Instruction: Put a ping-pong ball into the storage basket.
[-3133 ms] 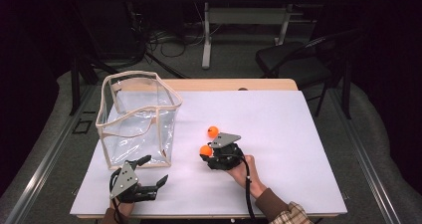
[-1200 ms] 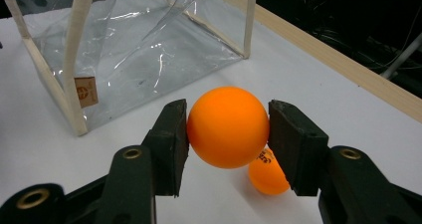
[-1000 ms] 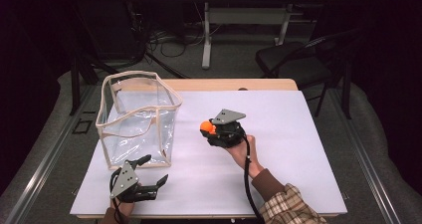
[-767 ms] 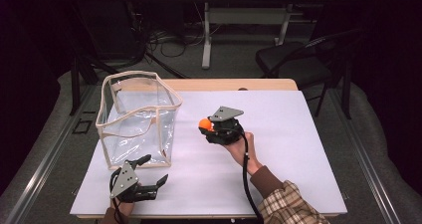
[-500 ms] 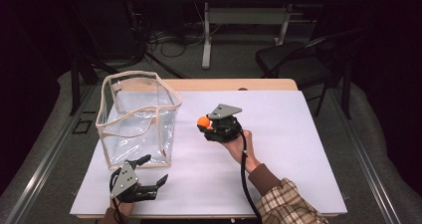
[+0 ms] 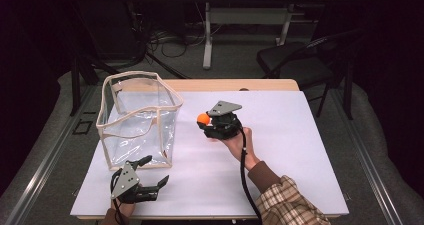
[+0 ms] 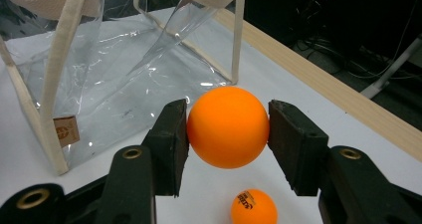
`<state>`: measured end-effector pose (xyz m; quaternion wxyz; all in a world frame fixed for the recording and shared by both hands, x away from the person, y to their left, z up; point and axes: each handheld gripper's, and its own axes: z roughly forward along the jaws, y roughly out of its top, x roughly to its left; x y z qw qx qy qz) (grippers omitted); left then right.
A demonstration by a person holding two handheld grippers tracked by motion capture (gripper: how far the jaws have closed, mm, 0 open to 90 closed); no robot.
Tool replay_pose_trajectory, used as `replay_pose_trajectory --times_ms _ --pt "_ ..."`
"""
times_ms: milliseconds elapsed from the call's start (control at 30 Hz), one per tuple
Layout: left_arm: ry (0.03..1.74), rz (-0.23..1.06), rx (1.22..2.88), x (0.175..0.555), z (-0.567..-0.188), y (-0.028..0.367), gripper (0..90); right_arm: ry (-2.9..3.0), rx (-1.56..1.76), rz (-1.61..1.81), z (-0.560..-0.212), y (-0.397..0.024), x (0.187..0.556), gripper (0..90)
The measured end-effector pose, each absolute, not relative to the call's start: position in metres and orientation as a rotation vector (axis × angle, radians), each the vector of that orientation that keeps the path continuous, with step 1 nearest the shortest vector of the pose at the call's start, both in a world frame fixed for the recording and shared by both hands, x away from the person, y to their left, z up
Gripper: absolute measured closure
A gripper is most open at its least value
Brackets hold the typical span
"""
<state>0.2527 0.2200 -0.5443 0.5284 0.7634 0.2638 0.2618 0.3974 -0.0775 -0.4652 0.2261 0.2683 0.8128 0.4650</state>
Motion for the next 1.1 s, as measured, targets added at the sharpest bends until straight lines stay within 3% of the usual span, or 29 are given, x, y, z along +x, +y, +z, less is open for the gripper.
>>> replay_pose_trajectory --times_ms 1100 --pt "0.630 0.627 1.822 0.253 -0.544 0.220 15.8 2.213 0.734 1.315 -0.446 -0.069 0.409 50.5"
